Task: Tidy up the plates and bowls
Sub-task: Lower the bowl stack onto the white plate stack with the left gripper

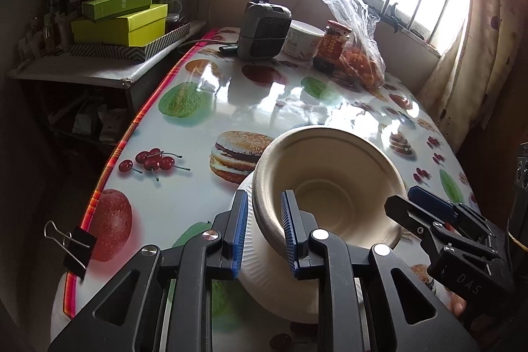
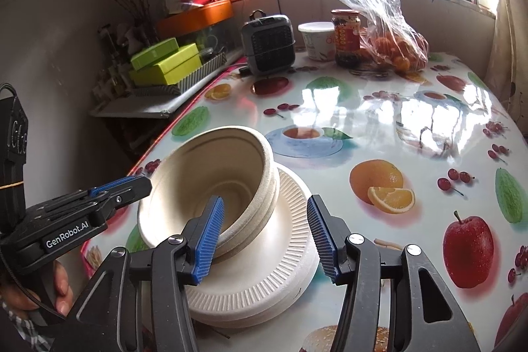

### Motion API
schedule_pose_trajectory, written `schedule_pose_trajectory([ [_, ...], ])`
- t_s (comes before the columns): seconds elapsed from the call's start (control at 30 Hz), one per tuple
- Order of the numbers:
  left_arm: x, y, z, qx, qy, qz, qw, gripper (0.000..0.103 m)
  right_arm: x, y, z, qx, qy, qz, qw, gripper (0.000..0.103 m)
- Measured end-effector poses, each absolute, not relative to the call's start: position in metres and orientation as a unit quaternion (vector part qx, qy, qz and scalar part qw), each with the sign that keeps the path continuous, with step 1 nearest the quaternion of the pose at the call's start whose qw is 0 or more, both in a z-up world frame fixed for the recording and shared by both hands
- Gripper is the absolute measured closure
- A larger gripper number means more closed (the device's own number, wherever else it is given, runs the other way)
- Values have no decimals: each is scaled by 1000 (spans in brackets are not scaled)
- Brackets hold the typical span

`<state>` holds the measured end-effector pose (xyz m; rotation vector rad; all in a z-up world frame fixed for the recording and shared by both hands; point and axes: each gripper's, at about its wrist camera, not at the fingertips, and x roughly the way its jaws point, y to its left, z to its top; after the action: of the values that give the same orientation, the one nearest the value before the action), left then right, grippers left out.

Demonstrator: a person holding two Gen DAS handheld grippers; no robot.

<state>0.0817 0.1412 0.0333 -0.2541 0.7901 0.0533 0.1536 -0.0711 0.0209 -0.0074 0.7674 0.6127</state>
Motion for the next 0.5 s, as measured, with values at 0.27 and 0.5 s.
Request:
schedule_pose_trajectory([
  [0.27, 56, 127, 34, -69, 358, 58, 929, 81, 133, -86, 24, -26, 333, 284, 899, 44],
  [0.5, 35, 107, 24, -21, 344, 72, 936, 81, 112, -94, 15, -47, 324, 278, 903, 39],
])
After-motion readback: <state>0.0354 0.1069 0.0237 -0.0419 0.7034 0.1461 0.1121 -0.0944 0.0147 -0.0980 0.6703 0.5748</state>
